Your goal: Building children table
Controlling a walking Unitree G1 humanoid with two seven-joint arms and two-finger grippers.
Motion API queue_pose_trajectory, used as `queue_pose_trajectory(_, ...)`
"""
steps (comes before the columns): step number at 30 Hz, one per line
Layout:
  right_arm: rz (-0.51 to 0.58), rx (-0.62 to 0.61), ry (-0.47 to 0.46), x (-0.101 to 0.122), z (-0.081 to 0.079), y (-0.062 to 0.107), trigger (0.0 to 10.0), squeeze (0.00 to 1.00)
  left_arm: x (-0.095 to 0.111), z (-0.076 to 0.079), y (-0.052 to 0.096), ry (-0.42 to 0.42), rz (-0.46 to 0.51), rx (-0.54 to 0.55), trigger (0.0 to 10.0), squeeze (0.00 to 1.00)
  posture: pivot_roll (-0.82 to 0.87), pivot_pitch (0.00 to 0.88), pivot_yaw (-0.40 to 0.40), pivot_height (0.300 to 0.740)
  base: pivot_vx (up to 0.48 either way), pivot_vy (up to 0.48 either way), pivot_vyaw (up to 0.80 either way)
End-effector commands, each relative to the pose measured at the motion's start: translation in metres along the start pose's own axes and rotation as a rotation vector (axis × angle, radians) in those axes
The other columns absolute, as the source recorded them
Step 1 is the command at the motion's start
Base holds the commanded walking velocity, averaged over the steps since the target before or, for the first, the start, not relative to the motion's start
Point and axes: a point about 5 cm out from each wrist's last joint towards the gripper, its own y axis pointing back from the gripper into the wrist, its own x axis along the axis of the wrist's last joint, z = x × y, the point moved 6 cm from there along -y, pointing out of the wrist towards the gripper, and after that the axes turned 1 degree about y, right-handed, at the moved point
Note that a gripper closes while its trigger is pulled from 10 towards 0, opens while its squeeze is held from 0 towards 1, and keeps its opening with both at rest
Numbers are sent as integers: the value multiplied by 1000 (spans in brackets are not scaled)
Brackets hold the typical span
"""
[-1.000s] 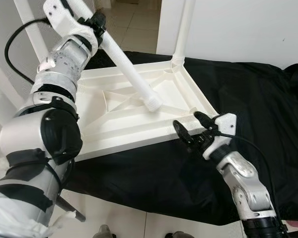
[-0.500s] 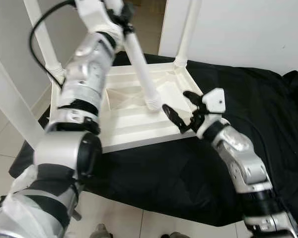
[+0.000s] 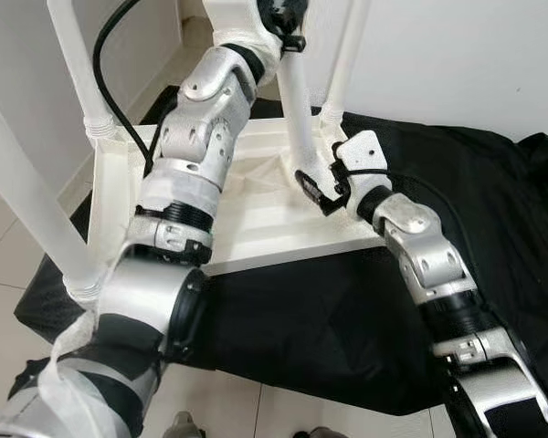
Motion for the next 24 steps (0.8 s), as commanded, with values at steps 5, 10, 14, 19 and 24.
queue_pose_trajectory(5,-2,-51,61,7,10,-18,10000,0,0,39,4,22,6,-149,10000,0,-20,0,-86,740,0,0,0)
queue_pose_trajectory(10,8,-49,79,11,10,-26,10000,0,2,46,4,47,15,-154,10000,0,-10,0,-96,740,0,0,0)
queue_pose_trajectory(14,14,-56,97,12,10,-30,10000,0,2,49,6,57,13,-150,10000,0,-8,0,-98,740,0,0,0)
queue_pose_trajectory(19,14,-58,94,10,9,-32,10000,0,4,51,7,52,12,-151,10000,0,1,0,-104,740,0,0,0)
queue_pose_trajectory(24,9,-62,94,6,8,-32,6627,0,7,55,6,51,15,-156,10000,0,3,0,-106,740,0,0,0)
